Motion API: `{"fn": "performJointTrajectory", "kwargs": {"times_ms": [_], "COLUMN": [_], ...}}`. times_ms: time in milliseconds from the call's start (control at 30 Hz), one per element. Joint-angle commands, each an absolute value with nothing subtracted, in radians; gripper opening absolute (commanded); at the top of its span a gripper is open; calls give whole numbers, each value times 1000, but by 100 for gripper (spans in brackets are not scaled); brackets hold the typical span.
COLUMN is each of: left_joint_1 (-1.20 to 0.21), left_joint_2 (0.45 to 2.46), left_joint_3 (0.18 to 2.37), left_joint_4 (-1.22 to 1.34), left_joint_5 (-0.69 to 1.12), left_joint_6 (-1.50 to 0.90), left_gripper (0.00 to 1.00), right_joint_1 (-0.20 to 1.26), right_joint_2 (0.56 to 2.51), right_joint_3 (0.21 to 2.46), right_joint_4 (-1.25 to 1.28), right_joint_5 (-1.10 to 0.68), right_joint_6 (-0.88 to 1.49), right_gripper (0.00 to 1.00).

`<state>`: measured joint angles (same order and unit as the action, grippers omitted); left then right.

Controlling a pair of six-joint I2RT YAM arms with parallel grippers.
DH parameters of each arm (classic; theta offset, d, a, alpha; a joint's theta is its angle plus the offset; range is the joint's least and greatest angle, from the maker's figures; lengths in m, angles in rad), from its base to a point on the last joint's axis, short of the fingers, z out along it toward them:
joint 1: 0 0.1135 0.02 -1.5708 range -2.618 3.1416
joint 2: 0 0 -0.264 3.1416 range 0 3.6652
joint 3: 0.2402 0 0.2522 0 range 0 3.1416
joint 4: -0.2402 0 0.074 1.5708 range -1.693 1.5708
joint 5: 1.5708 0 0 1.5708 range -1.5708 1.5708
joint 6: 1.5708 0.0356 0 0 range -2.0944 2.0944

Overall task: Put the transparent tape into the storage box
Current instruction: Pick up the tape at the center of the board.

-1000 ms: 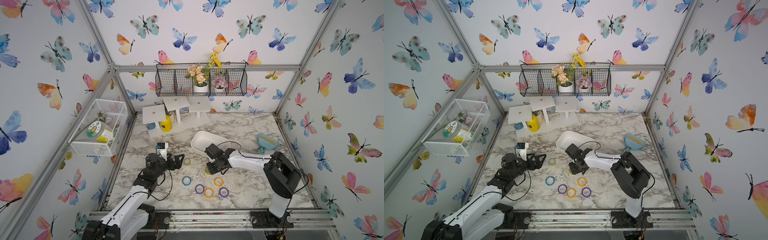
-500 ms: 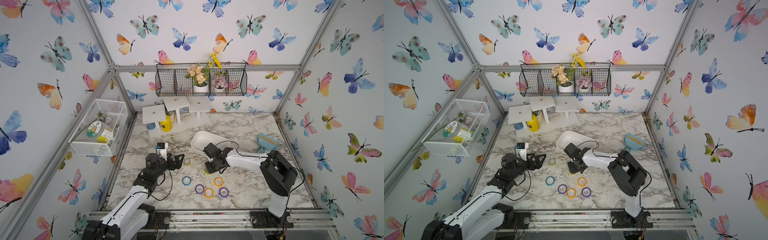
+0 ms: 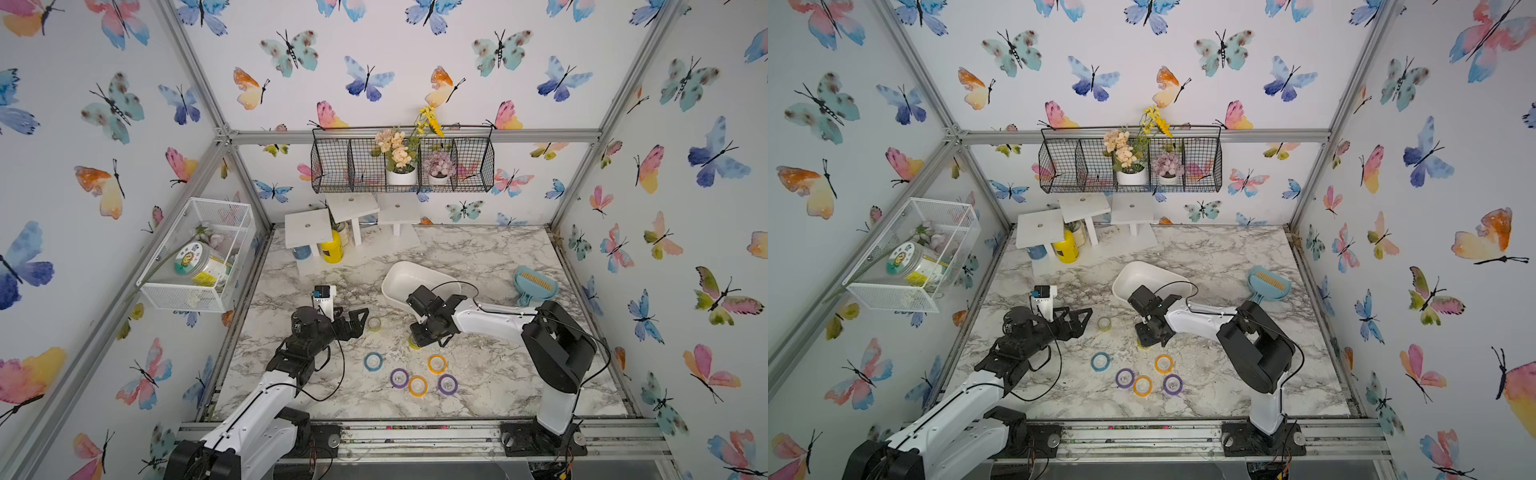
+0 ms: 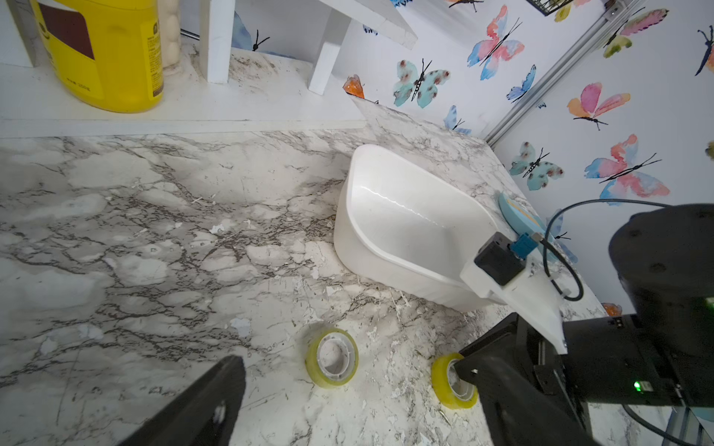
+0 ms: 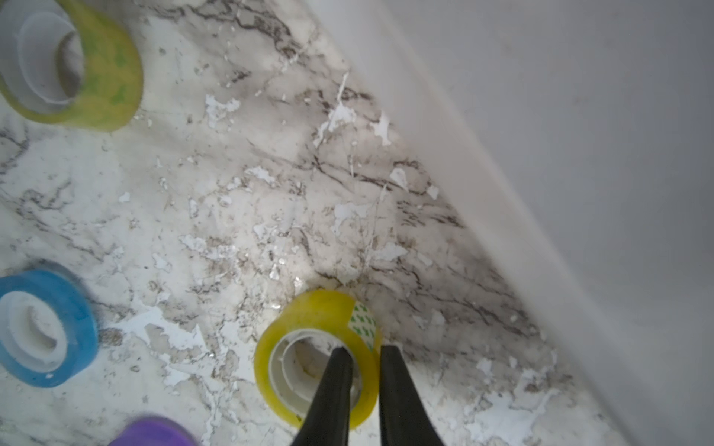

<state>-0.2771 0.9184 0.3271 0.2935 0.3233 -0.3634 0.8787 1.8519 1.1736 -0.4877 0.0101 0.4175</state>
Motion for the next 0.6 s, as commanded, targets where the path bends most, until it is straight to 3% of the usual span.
{"fn": "performJointTrajectory", "kwargs": {"times_ms": [0,300,567], "left_joint_1": [-281,-281,-281], "left_joint_2": [919,919,920], "left_joint_3": [342,341,342], "left_joint_4": [293,292,292], "left_joint_5": [303,302,304], "left_joint_6": [-354,-356,-353], "left_gripper": [99,99,99], "right_joint_1": [880,879,814], "right_joint_2": [1796,1726,1784], "right_joint_3": [1184,1269,1424], "right_joint_4": [-515,-534,-575], "right_joint_5": [0,14,75], "right_joint_6": [413,387,326], "right_gripper": [13,11,11]}}
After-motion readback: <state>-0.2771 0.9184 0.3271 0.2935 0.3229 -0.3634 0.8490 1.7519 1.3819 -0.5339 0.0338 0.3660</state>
